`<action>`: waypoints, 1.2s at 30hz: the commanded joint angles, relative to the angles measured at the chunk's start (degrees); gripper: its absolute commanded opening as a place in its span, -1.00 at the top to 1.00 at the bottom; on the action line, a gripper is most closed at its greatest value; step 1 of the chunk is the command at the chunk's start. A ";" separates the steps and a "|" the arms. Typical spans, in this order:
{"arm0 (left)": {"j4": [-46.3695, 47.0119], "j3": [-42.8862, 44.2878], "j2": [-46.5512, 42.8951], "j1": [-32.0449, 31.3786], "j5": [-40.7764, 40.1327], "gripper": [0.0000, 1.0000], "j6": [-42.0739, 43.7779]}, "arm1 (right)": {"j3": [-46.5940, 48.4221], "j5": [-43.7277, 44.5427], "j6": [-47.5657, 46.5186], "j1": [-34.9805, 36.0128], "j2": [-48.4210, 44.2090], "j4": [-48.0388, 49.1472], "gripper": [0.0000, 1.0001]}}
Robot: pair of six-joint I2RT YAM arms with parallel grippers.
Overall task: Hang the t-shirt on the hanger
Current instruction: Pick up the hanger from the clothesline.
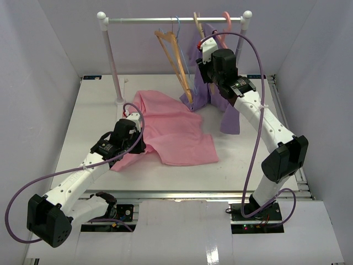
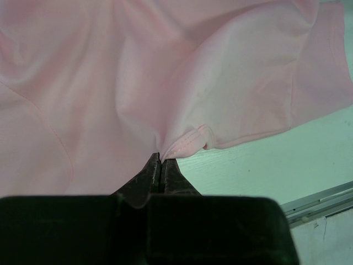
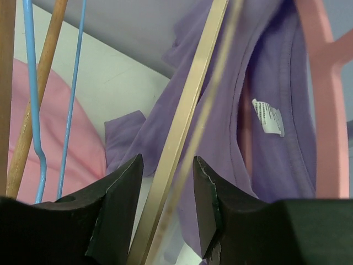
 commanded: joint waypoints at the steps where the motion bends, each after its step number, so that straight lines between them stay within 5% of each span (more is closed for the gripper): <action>1: 0.96 -0.26 -1.81 -0.25 0.18 1.00 0.25 | 3.28 -2.46 -0.30 -0.45 -1.01 2.83 0.39; 7: 0.90 -0.23 -1.92 -0.25 0.00 1.00 0.16 | 5.72 -1.52 0.08 -0.45 -0.73 2.77 0.84; 26: 0.93 -0.38 -2.07 -0.25 -0.09 1.00 -0.02 | 3.39 -3.48 2.89 -1.15 -6.82 2.30 0.84; 31: 0.93 -0.38 -1.96 -0.25 -0.09 1.00 -0.02 | 5.63 -3.46 3.55 -1.27 -3.82 -1.15 0.31; 36: 0.87 -0.23 -1.88 -0.25 -0.01 1.00 0.00 | 9.08 -2.49 4.42 -1.33 -0.73 -3.96 0.15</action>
